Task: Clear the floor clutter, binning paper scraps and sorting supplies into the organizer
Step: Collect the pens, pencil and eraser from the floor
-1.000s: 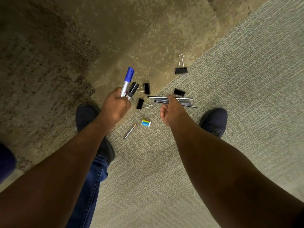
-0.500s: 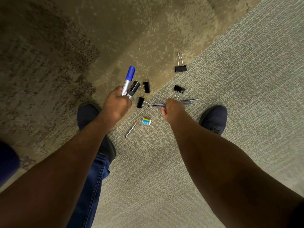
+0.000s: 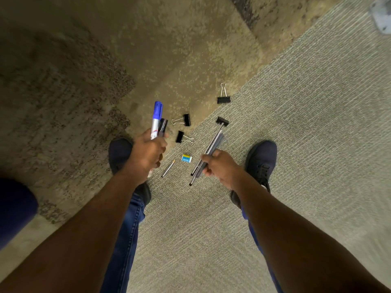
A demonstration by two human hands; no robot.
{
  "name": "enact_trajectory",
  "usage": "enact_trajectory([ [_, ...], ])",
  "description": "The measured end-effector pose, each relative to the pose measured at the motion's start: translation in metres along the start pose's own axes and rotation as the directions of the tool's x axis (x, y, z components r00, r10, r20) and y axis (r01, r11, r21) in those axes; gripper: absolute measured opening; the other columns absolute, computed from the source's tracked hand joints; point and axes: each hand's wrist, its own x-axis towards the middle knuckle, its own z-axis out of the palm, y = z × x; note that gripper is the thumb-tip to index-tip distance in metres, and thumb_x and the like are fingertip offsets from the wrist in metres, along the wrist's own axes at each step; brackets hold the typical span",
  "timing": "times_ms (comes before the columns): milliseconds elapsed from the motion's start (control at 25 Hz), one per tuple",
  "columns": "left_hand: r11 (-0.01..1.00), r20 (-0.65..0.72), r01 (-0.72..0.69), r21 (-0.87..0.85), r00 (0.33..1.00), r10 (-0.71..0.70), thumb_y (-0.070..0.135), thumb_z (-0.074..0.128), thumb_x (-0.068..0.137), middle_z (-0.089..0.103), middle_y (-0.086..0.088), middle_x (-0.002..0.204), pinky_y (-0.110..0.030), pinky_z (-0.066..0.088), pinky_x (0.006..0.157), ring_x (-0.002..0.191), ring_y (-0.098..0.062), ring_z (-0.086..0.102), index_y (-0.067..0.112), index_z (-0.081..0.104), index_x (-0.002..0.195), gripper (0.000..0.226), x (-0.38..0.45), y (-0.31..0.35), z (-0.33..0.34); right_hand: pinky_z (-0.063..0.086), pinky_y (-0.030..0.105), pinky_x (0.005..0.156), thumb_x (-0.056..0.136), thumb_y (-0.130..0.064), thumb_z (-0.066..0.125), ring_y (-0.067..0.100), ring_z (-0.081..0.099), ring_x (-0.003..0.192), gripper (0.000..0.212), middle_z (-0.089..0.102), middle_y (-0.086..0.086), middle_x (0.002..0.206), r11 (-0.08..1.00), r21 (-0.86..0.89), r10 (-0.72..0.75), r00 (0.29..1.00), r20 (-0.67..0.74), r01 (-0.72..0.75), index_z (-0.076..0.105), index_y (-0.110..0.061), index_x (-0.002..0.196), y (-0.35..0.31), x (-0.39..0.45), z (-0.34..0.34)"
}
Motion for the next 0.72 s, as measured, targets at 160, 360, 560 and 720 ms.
enact_trajectory([
  [160,0.999,0.127,-0.033,0.011,0.991,0.031,0.045,0.076,0.075,0.038,0.005,0.052,-0.022,0.029,0.042,0.042,-0.01,0.03,0.022,0.066,0.083,0.026,-0.046,0.002,-0.002,0.052,0.021,0.064,0.094,-0.031,0.058,0.007,0.062,0.065,0.013,0.066,-0.001,0.078,0.951,-0.198,-0.165,0.93,0.329,0.238,0.06,-0.018,0.094,-0.035,-0.071,-0.004],
  [360,0.995,0.196,0.04,-0.091,0.98,-0.022,0.054,0.088,0.049,0.038,-0.006,0.056,-0.023,0.028,0.046,0.045,-0.014,0.029,-0.001,0.065,0.087,0.071,-0.086,0.018,-0.002,0.054,0.028,0.078,0.096,-0.027,0.056,0.009,0.062,0.072,0.03,0.068,0.01,0.097,0.868,-0.361,-0.097,0.83,0.549,0.34,0.057,-0.015,0.123,-0.087,-0.122,0.007],
  [560,0.983,0.216,-0.002,-0.183,0.976,0.042,0.033,0.083,0.065,0.051,-0.017,0.069,-0.021,0.024,0.041,0.042,-0.012,0.031,-0.017,0.06,0.093,0.062,-0.111,0.044,-0.021,0.053,0.04,0.091,0.094,-0.028,0.059,0.013,0.067,0.075,0.014,0.069,0.003,0.081,0.822,-0.435,-0.094,0.842,0.532,0.367,0.062,-0.019,0.104,-0.116,-0.155,0.023],
  [720,0.951,0.192,-0.058,-0.304,0.974,0.121,0.039,0.089,0.054,0.043,-0.011,0.061,-0.02,0.024,0.041,0.04,-0.012,0.027,-0.007,0.062,0.081,0.06,-0.159,0.079,-0.052,0.056,0.03,0.075,0.086,-0.032,0.069,0.011,0.066,0.064,0.01,0.07,-0.002,0.07,0.83,-0.359,-0.261,0.867,0.425,0.427,0.065,-0.024,0.089,-0.143,-0.211,0.043],
])
